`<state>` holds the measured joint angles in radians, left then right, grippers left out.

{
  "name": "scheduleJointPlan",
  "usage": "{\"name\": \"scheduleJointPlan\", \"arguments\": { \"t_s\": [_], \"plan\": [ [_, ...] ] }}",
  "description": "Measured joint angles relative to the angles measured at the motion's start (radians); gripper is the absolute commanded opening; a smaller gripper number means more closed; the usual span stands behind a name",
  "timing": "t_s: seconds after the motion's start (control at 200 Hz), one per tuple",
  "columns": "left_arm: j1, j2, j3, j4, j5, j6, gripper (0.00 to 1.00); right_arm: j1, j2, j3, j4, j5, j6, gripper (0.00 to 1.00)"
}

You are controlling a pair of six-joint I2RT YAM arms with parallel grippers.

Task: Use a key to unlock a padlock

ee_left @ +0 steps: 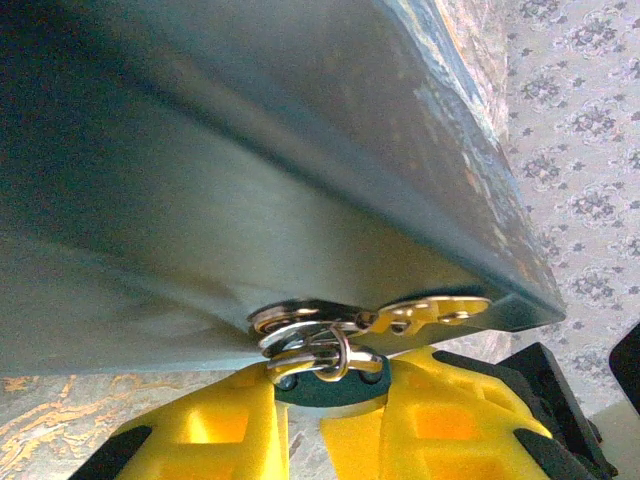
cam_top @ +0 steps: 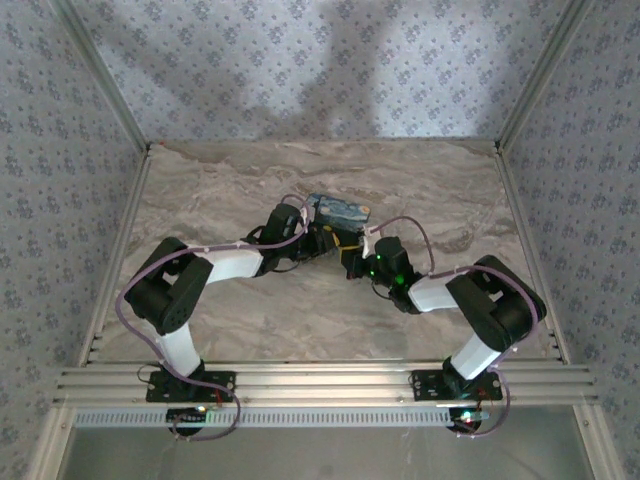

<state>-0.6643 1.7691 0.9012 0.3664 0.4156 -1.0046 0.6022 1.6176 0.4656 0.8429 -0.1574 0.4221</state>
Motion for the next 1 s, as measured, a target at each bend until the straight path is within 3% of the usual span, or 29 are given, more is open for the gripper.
{"name": "scheduleJointPlan", "arguments": {
  "t_s": [0.999],
  "plan": [
    [0.0, 0.075, 0.015, 0.05, -0.016, -0.044, 0.25, -0.026, 0.111, 0.015, 0.084, -0.029, 0.08, 0.0]
  ]
}}
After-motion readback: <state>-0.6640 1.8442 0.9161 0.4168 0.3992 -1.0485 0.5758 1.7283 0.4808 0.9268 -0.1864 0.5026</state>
